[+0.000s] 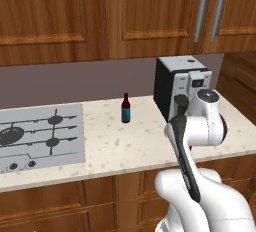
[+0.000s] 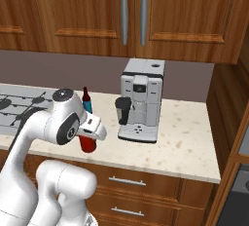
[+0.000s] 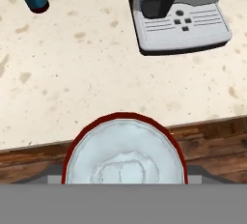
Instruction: Move the drinks to the dining counter.
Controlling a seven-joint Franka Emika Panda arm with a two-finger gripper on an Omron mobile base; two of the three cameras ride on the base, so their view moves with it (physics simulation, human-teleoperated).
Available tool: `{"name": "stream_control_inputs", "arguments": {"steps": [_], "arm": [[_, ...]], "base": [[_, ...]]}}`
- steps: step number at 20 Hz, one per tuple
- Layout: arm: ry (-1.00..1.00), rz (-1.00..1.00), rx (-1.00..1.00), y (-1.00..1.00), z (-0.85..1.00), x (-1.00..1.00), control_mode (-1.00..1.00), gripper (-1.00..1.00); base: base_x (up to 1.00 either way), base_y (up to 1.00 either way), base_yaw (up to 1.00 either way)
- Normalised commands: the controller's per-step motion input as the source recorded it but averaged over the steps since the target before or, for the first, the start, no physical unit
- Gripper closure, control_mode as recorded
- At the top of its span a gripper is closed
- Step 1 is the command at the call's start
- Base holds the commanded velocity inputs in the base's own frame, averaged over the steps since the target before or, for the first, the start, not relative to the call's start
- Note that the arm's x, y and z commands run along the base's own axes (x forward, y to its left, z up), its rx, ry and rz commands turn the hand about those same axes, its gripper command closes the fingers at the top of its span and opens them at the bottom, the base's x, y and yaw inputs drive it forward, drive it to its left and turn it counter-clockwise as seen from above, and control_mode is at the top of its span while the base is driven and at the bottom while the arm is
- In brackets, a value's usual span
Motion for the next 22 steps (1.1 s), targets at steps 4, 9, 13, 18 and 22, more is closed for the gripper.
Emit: {"name": "stream_control_inputs", "arguments": {"steps": [4,9,13,18,22], "arm": [[0.12,0.0,0.0,0.26,0.62,-0.02,-1.0,1.0],[0.12,0.0,0.0,0.16,0.46,-0.06,-1.0,1.0],[0.03,0.0,0.0,0.02,0.1,-0.12,1.0,1.0],[0.0,0.0,0.0,0.0,0.0,0.0,1.0,1.0],[0.0,0.0,0.0,0.0,0.0,0.0,1.0,1.0]], "base": [[0.0,0.0,0.0],[0.0,0.0,0.0],[-0.25,0.0,0.0],[-0.91,-0.24,-0.21],[-1.0,-0.12,-0.59]]}}
